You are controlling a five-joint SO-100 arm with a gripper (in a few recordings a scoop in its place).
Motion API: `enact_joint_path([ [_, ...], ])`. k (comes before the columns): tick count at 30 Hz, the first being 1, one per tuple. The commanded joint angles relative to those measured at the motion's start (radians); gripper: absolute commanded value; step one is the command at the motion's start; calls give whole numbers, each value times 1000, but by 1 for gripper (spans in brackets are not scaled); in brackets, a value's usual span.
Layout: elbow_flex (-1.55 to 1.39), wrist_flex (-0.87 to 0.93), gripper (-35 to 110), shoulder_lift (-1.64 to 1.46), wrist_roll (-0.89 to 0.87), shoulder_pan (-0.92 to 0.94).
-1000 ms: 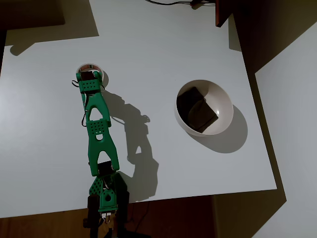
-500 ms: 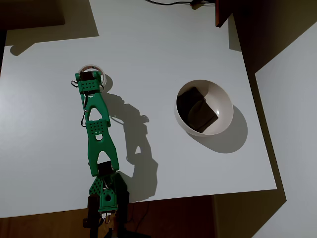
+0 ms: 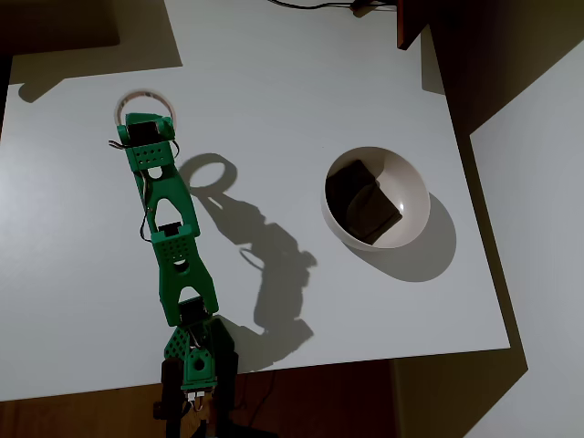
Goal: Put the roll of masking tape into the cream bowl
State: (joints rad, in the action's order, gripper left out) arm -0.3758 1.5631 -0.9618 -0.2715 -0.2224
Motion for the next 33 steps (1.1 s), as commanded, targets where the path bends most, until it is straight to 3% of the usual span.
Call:
enact_joint_path([
  [1, 61, 43, -8, -285, -20, -2],
  [14, 61, 158, -8, -624, -26, 212],
  [24, 60, 227, -8, -741, 18, 581],
  [33, 60, 179, -8, -695, 46, 937],
])
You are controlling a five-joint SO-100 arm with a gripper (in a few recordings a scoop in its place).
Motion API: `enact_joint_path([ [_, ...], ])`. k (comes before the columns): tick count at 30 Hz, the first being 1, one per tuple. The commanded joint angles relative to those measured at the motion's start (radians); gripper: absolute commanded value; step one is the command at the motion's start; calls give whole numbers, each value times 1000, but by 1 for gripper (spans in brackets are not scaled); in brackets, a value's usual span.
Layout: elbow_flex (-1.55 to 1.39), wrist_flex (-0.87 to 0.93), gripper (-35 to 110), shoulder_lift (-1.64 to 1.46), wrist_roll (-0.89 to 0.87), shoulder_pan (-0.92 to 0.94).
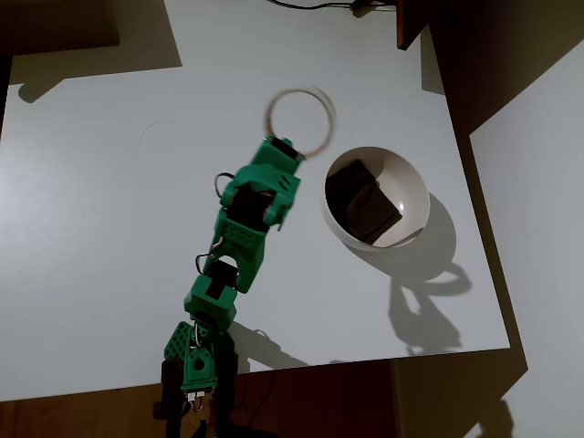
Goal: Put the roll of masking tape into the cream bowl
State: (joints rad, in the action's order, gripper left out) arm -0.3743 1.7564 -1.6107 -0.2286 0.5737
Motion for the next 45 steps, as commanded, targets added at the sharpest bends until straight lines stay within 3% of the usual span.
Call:
enact_joint_path([
  [1, 58, -31, -8, -29, 11, 179],
  [10, 58, -255, -8, 196, 83, 413],
  [18, 58, -407, -8, 440, 135, 457],
  [35, 60, -449, -8, 718, 132, 448],
  [39, 60, -456, 10, 692, 81, 448],
  [45, 60, -449, 11, 673, 64, 440],
])
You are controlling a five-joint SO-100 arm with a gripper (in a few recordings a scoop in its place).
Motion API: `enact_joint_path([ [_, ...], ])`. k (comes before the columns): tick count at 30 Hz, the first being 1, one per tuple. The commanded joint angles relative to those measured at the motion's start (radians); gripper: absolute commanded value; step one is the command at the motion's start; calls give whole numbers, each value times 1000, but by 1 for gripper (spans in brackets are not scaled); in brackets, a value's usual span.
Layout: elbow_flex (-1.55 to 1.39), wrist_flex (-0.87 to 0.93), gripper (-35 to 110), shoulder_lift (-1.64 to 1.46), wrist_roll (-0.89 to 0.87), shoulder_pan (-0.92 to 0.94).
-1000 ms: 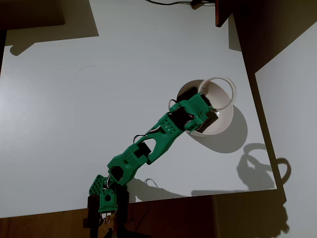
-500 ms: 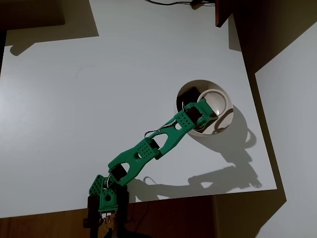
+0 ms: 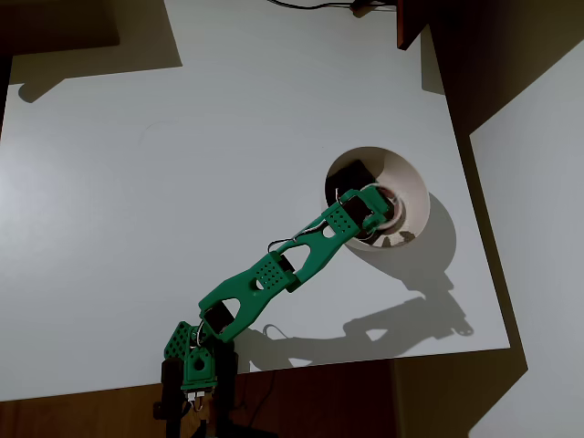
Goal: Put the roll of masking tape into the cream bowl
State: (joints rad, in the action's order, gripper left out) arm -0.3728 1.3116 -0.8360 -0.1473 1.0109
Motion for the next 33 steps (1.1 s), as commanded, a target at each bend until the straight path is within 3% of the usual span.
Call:
enact_joint_path([
  [1, 58, -3, 10, -101, -17, 2],
  [5, 58, 5, 7, -106, -28, -2],
  [7, 58, 12, -8, -120, -29, -8],
  [24, 58, 327, -8, -581, -83, -337],
  [33, 54, 541, -8, -904, -20, -670],
])
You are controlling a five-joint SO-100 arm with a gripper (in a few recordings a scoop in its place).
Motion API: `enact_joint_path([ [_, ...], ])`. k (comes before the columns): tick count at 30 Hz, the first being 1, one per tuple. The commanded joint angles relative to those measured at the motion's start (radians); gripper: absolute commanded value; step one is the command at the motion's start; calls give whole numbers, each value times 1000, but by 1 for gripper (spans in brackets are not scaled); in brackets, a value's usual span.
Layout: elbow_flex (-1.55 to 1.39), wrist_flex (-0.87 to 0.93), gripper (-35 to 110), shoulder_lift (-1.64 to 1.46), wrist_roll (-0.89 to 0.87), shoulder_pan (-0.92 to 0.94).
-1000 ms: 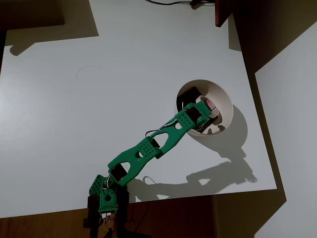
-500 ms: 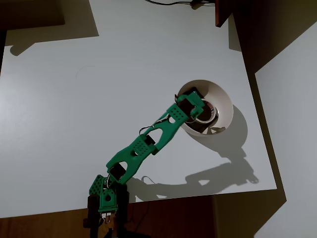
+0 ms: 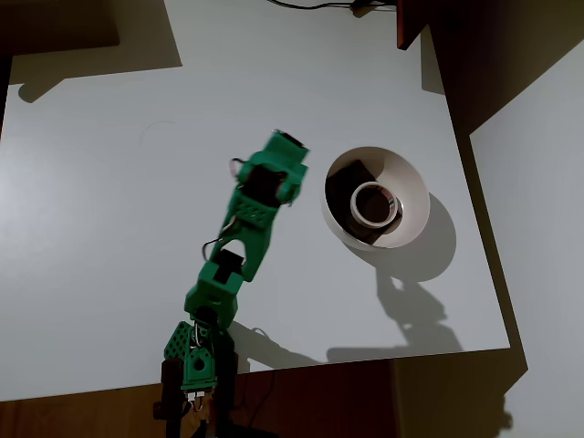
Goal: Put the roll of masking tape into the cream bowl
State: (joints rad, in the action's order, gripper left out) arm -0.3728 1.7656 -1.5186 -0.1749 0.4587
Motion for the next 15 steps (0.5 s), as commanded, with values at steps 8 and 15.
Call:
enact_joint_path([
  [8, -216, 98, -8, -611, 34, -462],
  [15, -658, 12, -8, -868, 15, -578],
])
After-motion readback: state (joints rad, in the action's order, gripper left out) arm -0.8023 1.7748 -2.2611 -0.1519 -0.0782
